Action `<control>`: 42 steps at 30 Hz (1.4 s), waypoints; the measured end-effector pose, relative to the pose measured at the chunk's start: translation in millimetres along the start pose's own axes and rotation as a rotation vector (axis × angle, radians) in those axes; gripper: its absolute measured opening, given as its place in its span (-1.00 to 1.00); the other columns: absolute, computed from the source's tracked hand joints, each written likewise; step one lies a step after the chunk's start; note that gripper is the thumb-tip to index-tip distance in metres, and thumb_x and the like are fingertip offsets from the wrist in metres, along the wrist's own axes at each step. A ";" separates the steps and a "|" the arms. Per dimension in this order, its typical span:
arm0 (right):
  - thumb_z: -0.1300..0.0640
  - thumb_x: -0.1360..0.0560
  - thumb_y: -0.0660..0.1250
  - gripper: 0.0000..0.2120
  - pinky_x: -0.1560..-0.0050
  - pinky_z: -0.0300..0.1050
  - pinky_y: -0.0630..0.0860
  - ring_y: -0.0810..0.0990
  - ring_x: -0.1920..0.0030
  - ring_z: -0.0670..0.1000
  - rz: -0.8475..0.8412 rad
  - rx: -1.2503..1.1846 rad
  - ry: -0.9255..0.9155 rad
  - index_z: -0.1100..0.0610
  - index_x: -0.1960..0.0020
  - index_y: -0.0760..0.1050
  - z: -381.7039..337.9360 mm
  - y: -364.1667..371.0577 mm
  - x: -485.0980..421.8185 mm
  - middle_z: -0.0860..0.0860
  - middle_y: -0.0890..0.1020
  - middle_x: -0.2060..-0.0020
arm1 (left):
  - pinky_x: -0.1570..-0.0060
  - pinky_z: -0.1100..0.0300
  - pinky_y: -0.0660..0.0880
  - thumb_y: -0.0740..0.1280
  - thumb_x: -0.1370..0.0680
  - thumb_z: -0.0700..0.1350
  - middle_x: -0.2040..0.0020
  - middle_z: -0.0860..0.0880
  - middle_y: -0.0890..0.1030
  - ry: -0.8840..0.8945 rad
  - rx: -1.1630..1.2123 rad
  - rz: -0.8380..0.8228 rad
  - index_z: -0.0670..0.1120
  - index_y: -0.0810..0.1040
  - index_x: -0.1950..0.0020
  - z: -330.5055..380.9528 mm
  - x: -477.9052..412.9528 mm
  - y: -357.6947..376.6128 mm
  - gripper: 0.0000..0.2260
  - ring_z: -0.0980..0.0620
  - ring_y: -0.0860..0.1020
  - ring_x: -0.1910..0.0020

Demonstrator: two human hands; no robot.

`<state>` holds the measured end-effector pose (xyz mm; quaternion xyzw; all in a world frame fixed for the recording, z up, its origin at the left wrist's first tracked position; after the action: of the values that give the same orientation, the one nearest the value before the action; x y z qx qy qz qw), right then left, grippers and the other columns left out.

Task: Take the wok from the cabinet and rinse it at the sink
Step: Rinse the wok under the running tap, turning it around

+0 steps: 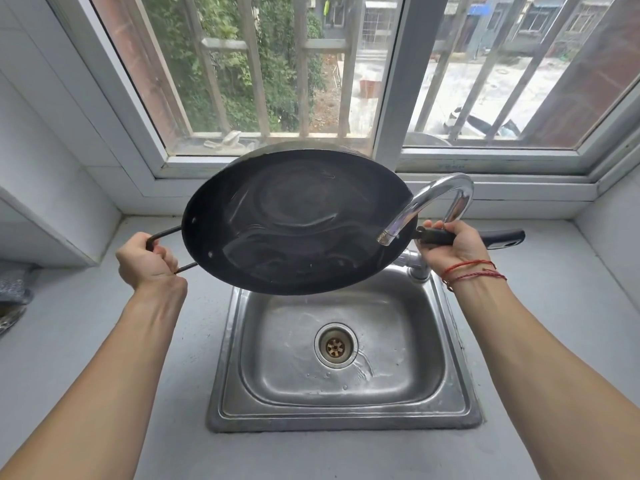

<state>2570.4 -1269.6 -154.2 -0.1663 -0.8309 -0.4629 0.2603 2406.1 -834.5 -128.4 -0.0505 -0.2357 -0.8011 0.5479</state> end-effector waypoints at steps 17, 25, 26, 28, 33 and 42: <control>0.36 -0.56 0.11 -0.85 0.10 -0.05 0.55 0.46 0.36 0.00 0.033 -0.017 0.005 0.22 0.14 0.39 4.1 3.7 3.3 0.05 0.46 0.53 | 0.39 0.07 -0.04 0.13 -0.38 -0.27 0.53 0.02 0.09 0.001 -0.004 0.013 -0.03 0.11 0.45 -0.3 -7.1 -4.3 -0.71 -0.05 0.00 0.37; 0.38 -0.54 0.15 -0.88 0.16 -0.05 0.55 0.47 0.35 -0.02 0.032 -0.020 -0.007 0.24 0.06 0.43 5.5 6.0 5.0 0.05 0.45 0.39 | 0.40 0.09 -0.03 0.12 -0.41 -0.28 0.53 0.03 0.09 0.008 0.001 0.016 -0.03 0.10 0.42 1.7 -6.9 -4.9 -0.72 -0.02 0.00 0.41; 0.38 -0.54 0.15 -0.88 0.17 -0.05 0.55 0.47 0.35 -0.02 0.034 -0.015 -0.005 0.24 0.07 0.43 5.9 5.7 4.5 0.05 0.45 0.40 | 0.40 0.09 -0.03 0.12 -0.41 -0.28 0.53 0.03 0.09 0.007 0.003 0.019 -0.03 0.10 0.41 1.7 -7.0 -5.1 -0.73 -0.02 0.01 0.41; 0.38 -0.54 0.14 -0.87 0.19 -0.06 0.55 0.48 0.36 -0.01 0.036 -0.005 -0.001 0.24 0.09 0.42 7.2 5.7 3.8 0.05 0.46 0.44 | 0.41 0.10 -0.03 0.12 -0.41 -0.27 0.53 0.03 0.09 0.000 0.006 0.028 -0.04 0.10 0.40 2.0 -7.7 -6.1 -0.73 -0.02 0.01 0.41; 0.38 -0.53 0.13 -0.86 0.24 -0.04 0.54 0.48 0.34 0.01 0.034 0.005 0.007 0.22 0.12 0.41 10.8 5.8 1.3 0.06 0.46 0.52 | 0.41 0.10 -0.03 0.13 -0.39 -0.27 0.52 0.02 0.08 -0.002 0.005 0.036 -0.03 0.10 0.41 2.5 -9.9 -8.3 -0.73 -0.03 0.00 0.41; 0.41 -0.48 0.10 -0.82 0.16 -0.08 0.55 0.46 0.31 0.00 0.126 0.085 0.041 0.18 0.09 0.39 19.2 -11.3 -9.5 0.05 0.45 0.37 | 0.47 0.14 0.00 0.17 -0.37 -0.24 0.57 0.05 0.15 -0.079 -0.078 0.113 -0.04 0.17 0.41 -10.2 -7.8 -21.1 -0.77 0.02 0.07 0.52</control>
<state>2566.9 -1259.3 -175.8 -0.1975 -0.8321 -0.4132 0.3127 2392.0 -826.2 -146.9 -0.1166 -0.2222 -0.7748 0.5803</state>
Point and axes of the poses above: each hand's wrist, its own x-axis away from the middle knuckle, its own y-axis out of the palm, z = x × y, the point moved 7 cm from there along -x, towards the middle knuckle
